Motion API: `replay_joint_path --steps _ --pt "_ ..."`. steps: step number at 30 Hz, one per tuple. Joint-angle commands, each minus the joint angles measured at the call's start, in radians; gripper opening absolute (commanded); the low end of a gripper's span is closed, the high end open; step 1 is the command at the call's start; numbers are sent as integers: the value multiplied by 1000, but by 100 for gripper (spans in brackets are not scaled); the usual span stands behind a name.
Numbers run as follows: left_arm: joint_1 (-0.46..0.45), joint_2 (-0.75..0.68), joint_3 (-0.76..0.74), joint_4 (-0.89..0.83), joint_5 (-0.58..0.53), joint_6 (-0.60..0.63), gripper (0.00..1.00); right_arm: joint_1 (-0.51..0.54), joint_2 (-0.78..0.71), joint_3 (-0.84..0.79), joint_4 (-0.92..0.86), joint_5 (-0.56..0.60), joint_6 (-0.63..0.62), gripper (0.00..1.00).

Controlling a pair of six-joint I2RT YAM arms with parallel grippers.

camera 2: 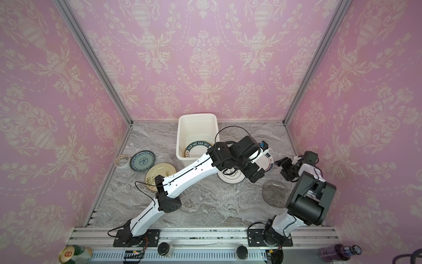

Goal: Place the plates into the plastic bin on the countertop

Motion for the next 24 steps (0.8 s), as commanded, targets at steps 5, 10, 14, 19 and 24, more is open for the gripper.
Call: replay_joint_path --steps 5,10,14,19,24 --pt "8 -10 -9 13 51 -8 99 -21 76 -73 208 -163 33 62" --pt "7 -6 -9 5 59 -16 99 -25 127 -112 327 -215 73 60" --pt "8 -5 -8 -3 57 -15 99 -24 169 -135 422 -241 110 61" --pt "7 -3 -8 -9 56 -11 99 -25 227 -166 539 -278 142 60" --pt "7 2 -8 -16 59 -14 99 -21 273 -187 652 -328 200 58"
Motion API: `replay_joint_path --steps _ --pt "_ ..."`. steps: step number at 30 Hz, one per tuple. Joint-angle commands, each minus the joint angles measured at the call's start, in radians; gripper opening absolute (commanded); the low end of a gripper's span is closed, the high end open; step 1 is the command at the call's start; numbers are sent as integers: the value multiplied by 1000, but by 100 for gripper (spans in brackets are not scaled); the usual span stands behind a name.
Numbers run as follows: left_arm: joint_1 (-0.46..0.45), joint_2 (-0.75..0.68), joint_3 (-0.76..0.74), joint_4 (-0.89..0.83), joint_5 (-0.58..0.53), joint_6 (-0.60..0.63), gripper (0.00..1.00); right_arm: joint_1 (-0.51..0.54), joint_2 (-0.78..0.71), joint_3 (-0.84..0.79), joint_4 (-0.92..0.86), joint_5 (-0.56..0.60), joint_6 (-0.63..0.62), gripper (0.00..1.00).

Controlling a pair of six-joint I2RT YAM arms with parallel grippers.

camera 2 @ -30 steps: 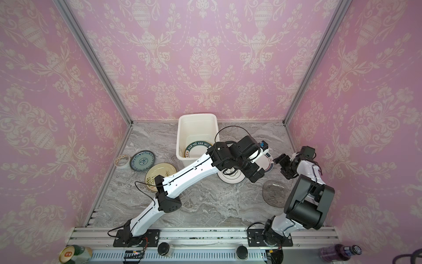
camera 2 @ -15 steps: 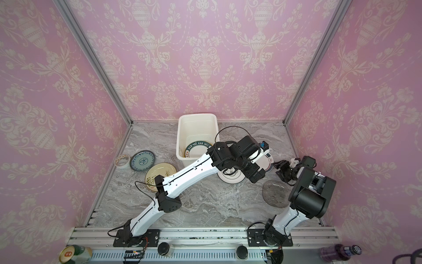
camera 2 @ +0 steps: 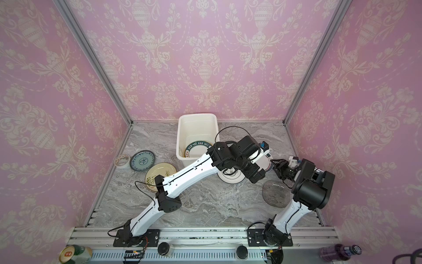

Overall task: Place the plates into the plastic bin on the countertop
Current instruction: 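Grasp the rim of the red-and-green-rimmed white plate with the right gripper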

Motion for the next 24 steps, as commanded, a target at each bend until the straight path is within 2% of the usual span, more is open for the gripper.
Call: replay_joint_path --steps 1,6,24 --pt "8 2 -7 -20 25 -17 99 2 55 -38 60 3 51 58" --pt "7 3 -8 -19 27 -25 99 5 39 -45 47 12 31 56" --pt "7 -4 -8 -32 3 -6 99 22 44 0 -43 16 -41 27"
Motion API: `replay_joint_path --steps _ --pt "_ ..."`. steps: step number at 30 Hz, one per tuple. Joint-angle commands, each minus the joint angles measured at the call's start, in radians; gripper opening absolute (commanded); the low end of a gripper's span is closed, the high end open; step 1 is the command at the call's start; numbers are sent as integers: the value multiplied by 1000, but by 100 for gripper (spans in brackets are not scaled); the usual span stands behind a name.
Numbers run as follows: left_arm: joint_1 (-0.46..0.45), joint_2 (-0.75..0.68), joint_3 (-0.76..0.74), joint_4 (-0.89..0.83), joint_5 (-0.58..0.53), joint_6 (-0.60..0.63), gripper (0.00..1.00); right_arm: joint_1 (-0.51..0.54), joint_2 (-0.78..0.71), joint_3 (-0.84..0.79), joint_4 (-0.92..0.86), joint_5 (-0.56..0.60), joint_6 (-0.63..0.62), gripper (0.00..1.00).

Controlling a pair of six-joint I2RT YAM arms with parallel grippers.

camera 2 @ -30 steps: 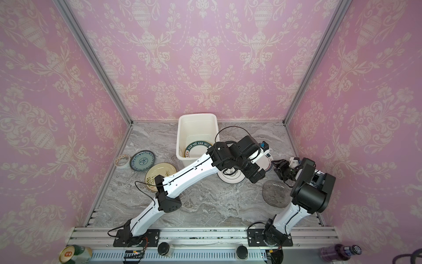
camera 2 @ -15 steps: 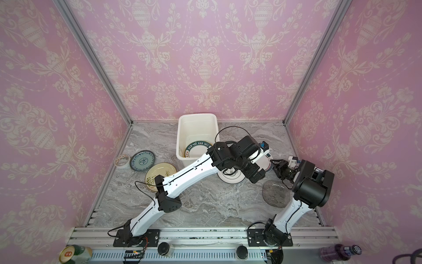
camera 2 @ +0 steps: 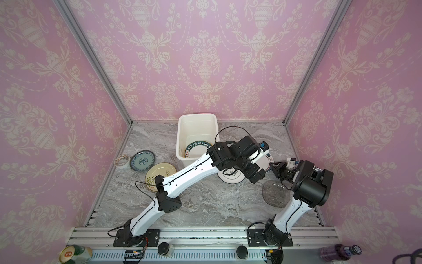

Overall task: Place the plates into the plastic bin on the countertop
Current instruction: 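Grasp the rim of the red-and-green-rimmed white plate with the right gripper, then lift the plate toward the bin with right gripper while left arm follows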

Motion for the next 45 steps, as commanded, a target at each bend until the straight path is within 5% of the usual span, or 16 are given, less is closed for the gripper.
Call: replay_joint_path --steps 1,22,34,45 --pt "7 -3 -7 -31 1 -2 99 9 16 18 -64 22 -36 25" --pt "8 -44 -7 -54 -47 26 99 -3 -157 49 -215 58 -58 0" --pt "16 -144 -7 -43 -79 -11 99 3 -403 30 -269 80 51 0" --pt "62 -269 -9 -170 -201 12 99 203 -578 210 -602 179 -21 0"
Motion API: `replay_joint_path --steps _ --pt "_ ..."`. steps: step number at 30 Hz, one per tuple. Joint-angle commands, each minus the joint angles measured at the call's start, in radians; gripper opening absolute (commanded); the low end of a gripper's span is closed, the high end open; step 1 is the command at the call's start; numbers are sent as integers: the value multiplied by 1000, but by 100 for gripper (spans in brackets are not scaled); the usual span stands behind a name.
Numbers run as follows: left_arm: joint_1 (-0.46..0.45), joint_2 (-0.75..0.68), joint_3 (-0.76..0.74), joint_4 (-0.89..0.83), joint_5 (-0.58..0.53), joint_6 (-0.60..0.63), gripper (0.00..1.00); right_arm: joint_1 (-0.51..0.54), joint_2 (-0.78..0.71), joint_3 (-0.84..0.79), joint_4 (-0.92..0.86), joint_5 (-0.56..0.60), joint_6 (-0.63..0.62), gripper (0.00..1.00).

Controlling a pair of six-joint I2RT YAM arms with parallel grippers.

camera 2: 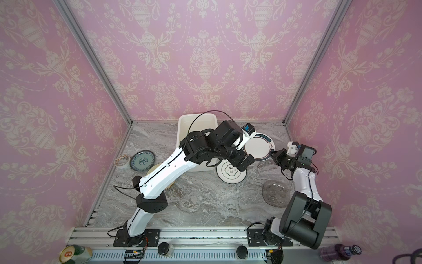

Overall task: Place the plates into the plastic bin on the countertop
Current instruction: 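Lift the plate toward the bin with right gripper while left arm follows, then lower the plate onto the HAO SHI HAO WEI plate, open the right gripper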

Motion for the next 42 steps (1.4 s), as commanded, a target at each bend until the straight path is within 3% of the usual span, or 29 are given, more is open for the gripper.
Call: replay_joint_path --steps 1,10,17,23,30,42 --pt "22 -55 -5 -102 -88 8 99 59 -44 86 -108 25 -10 0" --pt "100 -167 -118 -166 -234 -9 99 289 13 392 -309 128 -40 0" --pt "219 -311 -385 -75 -243 -138 99 438 97 547 -360 190 -27 0" --pt "349 -518 -735 100 -181 -305 99 578 179 654 -384 244 -12 0" --pt "578 -778 -1143 338 3 -546 99 743 312 800 -447 310 -43 0" --pt "697 -813 -1272 360 110 -643 99 883 597 1124 -608 381 -174 0"
